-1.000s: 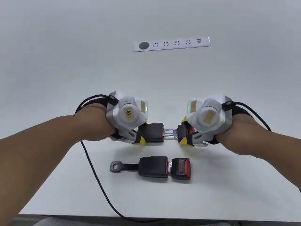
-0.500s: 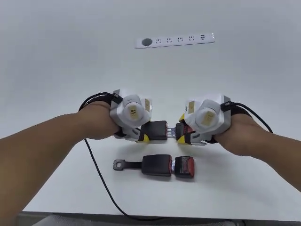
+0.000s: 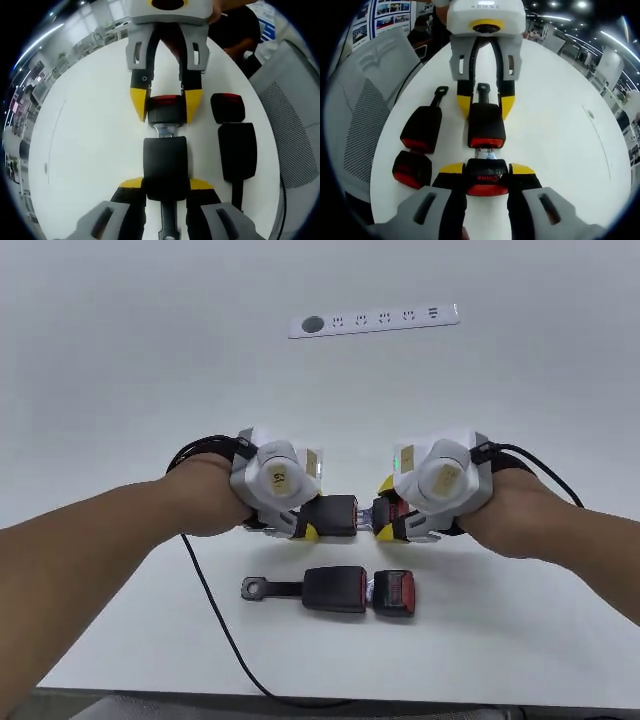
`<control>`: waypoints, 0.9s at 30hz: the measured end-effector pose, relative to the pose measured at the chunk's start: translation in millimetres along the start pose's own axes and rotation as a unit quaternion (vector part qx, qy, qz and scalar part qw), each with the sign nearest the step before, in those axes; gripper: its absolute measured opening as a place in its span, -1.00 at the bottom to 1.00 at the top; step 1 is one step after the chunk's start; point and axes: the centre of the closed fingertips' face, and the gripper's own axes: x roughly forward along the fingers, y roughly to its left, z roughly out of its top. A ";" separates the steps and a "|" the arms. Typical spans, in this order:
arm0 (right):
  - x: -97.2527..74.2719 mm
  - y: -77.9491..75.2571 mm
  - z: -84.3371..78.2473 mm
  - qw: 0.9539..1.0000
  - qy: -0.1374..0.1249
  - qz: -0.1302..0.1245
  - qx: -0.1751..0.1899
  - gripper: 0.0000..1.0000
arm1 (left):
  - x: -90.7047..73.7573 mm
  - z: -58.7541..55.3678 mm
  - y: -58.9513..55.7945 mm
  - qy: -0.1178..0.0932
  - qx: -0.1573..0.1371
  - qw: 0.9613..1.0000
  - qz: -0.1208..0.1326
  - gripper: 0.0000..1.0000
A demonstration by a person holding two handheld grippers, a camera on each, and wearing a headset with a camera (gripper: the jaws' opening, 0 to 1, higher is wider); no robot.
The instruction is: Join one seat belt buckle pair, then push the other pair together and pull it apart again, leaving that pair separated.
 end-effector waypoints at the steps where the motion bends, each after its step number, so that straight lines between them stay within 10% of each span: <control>1: 0.1 0.2 0.7 1.000 -0.001 0.000 0.001 -0.43 | 0.0 0.4 -0.8 0.000 0.000 1.000 0.000 -0.40; 27: -2.7 -2.8 -3.1 1.000 0.006 0.002 -0.002 -0.39 | -0.8 -1.8 -1.2 0.006 -0.008 1.000 0.002 -0.38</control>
